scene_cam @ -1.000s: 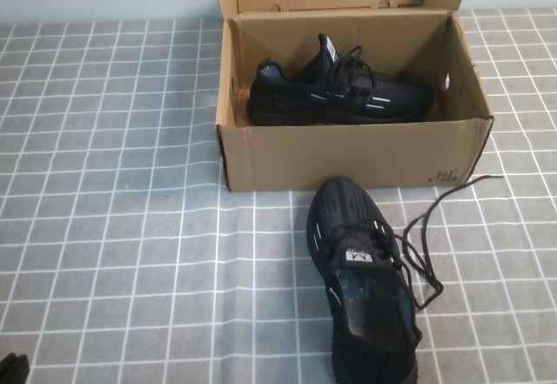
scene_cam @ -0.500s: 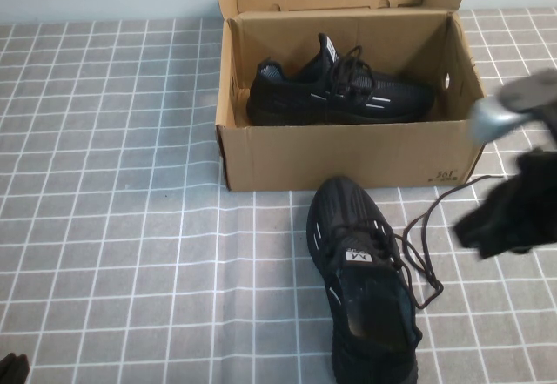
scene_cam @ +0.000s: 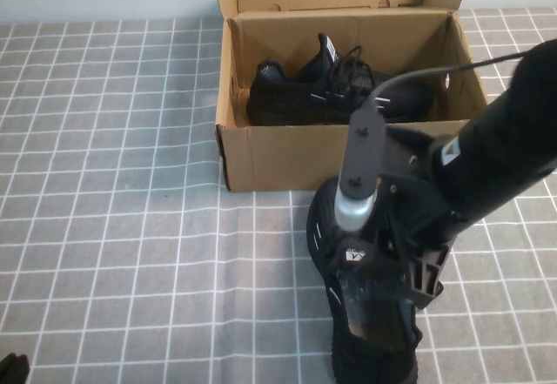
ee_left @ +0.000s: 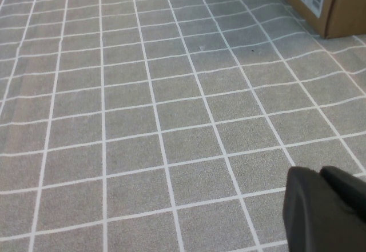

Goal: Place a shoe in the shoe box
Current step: Pick up the shoe from the table

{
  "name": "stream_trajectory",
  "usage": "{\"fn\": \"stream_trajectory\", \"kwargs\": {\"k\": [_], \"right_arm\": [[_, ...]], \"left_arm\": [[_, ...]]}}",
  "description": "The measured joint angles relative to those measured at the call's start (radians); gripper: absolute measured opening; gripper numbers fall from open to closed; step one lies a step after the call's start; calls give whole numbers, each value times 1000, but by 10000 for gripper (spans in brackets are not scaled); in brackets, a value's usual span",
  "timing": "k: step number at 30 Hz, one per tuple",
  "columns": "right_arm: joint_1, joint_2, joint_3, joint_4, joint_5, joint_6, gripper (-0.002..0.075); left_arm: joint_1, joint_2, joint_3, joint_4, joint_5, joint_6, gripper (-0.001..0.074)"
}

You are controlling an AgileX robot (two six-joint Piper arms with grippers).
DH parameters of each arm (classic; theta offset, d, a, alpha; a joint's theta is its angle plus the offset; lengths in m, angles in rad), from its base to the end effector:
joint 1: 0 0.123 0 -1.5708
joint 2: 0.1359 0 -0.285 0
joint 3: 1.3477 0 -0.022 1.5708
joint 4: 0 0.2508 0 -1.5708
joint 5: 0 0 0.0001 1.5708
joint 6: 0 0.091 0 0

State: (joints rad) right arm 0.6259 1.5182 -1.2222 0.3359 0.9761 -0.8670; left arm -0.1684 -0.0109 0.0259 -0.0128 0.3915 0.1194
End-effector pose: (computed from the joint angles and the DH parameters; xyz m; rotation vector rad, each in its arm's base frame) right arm 0.2356 0.2010 0.2963 -1.6970 2.1028 0.3622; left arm 0.0513 -0.0092 0.1699 0.2633 1.8719 -0.0462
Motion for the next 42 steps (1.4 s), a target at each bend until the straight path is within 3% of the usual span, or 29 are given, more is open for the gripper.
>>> {"fn": "stream_trajectory", "kwargs": {"k": [6, 26, 31, 36, 42], "right_arm": [[0, 84, 0, -46, -12, -24, 356], [0, 191, 0, -143, -151, 44, 356], [0, 201, 0, -145, -151, 50, 251], [0, 201, 0, -145, -125, 93, 34], [0, 134, -36, -156, -29, 131, -3]], "left_arm": [[0, 0, 0, 0, 0, 0, -1], [0, 0, 0, 0, 0, 0, -1], [0, 0, 0, 0, 0, 0, -1], [0, 0, 0, 0, 0, 0, -1], [0, 0, 0, 0, 0, 0, -1]]}}
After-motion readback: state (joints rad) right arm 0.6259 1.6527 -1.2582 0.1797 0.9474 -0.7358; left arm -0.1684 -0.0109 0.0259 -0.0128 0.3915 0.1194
